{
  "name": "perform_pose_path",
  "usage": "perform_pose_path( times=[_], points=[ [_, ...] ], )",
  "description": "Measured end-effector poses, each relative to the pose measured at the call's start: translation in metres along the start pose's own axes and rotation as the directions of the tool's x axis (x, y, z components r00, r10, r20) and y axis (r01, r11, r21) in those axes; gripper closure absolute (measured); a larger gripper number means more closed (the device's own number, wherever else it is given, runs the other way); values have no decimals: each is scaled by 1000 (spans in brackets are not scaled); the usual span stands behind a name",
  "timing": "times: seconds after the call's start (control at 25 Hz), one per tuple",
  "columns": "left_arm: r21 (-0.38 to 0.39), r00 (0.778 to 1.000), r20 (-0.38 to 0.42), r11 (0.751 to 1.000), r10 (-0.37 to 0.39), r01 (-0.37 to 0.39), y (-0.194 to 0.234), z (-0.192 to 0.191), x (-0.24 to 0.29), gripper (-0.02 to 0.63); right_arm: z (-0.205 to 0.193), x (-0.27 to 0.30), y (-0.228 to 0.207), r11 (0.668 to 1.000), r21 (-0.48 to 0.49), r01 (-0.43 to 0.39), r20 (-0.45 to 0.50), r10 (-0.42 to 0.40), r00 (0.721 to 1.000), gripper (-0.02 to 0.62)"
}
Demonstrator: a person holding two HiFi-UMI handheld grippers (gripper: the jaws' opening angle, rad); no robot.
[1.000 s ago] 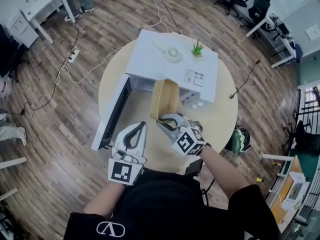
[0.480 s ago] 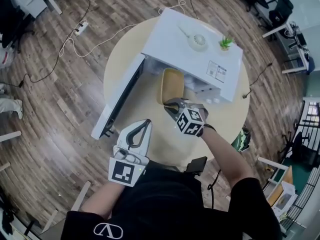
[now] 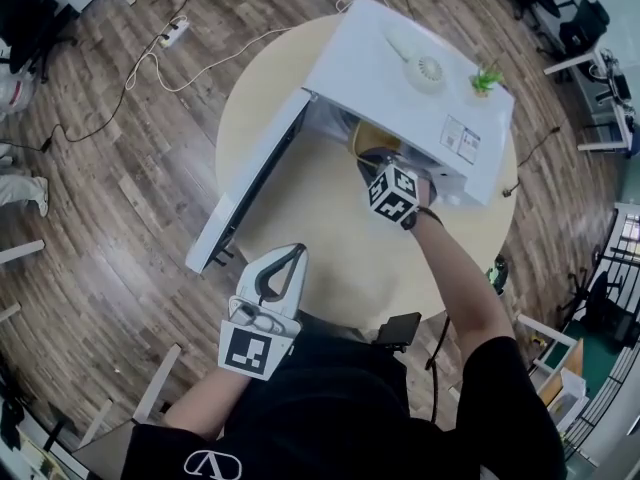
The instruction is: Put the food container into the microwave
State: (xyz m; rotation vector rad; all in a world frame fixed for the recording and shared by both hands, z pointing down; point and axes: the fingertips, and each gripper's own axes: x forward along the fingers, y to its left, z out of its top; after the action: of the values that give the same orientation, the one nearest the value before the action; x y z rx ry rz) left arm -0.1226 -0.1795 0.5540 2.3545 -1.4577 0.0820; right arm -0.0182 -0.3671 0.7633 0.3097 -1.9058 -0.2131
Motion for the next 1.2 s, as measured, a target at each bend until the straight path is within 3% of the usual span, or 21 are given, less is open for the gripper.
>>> perform_pose_path(
  times=[0.36, 0.76, 0.84, 0.96, 1.2],
  points=[
    [-16, 999, -22, 1000, 25, -25, 6, -11, -11, 606, -4, 29, -41, 994, 50, 95, -63, -92, 994, 583],
    [-28, 999, -40, 999, 35, -36, 6, -23, -18, 606, -3, 37, -59, 974, 55, 220, -28, -219, 975, 580],
    [-26, 999, -42, 999, 34, -35, 6, -24, -18, 606, 0, 37, -63, 968, 56, 246, -20, -245, 969, 560],
    [-18, 999, -44, 999, 28, -28, 5, -26, -19, 606, 3, 37, -64, 962, 66, 263, -6, -264, 965, 462],
    [-10, 998, -61, 1000, 6, -7, 3, -26, -19, 606, 3, 26, -58, 932, 86, 353, 7, -355, 935, 417]
  ],
)
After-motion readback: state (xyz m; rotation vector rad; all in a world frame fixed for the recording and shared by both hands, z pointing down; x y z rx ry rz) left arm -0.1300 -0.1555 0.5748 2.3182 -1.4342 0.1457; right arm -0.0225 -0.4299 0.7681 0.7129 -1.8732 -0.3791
